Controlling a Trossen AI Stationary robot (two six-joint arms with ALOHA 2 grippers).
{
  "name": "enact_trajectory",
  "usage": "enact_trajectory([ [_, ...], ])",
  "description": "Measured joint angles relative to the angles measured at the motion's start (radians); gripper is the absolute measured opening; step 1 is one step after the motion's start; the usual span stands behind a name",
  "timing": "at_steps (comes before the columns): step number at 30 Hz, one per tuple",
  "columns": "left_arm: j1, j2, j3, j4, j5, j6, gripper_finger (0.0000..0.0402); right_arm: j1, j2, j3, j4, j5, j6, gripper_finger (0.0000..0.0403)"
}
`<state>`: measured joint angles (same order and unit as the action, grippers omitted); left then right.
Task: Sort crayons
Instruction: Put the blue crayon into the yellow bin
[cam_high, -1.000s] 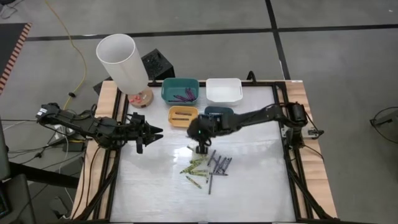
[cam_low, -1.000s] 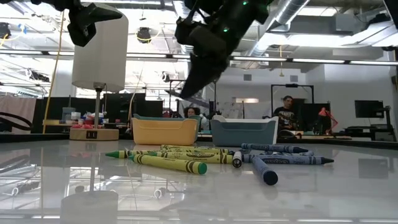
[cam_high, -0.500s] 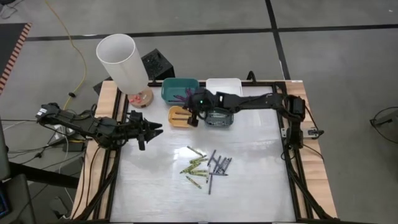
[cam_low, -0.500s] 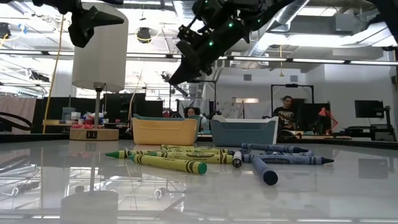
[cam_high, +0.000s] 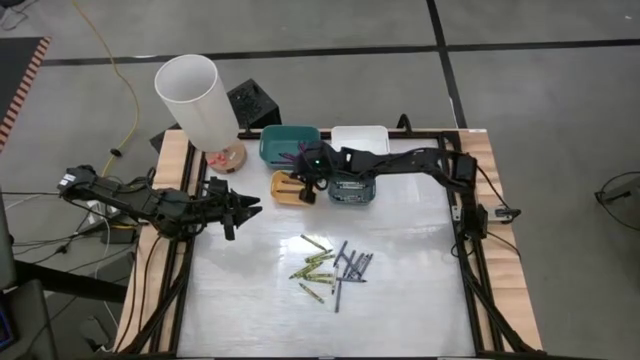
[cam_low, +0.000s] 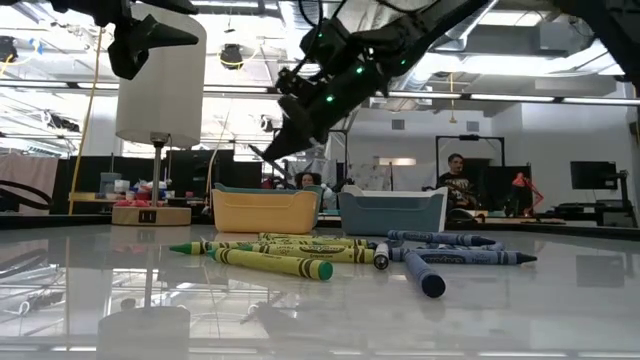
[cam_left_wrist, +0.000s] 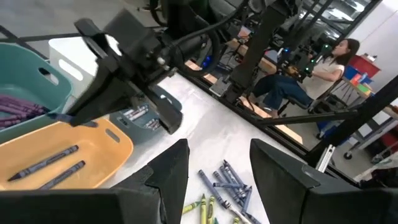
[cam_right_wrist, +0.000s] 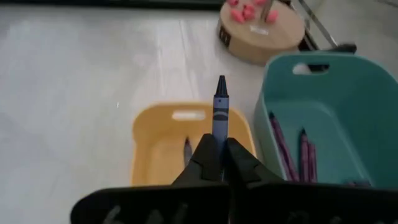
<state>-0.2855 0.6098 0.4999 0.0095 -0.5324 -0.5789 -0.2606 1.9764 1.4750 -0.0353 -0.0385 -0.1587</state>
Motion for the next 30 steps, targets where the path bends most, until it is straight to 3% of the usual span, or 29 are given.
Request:
enact_trajectory([
  [12,0.000,0.000,0.000,-0.005,-0.003,-0.017,0.0160,0.007,0.065,0.008,-0.022,-0.020,0.003,0.0003],
  [30,0.000,0.000,0.000,-0.021,-0.003,-0.020,0.0160,0.023,0.075,0.009,-0.038,-0.015,0.035,0.0070],
])
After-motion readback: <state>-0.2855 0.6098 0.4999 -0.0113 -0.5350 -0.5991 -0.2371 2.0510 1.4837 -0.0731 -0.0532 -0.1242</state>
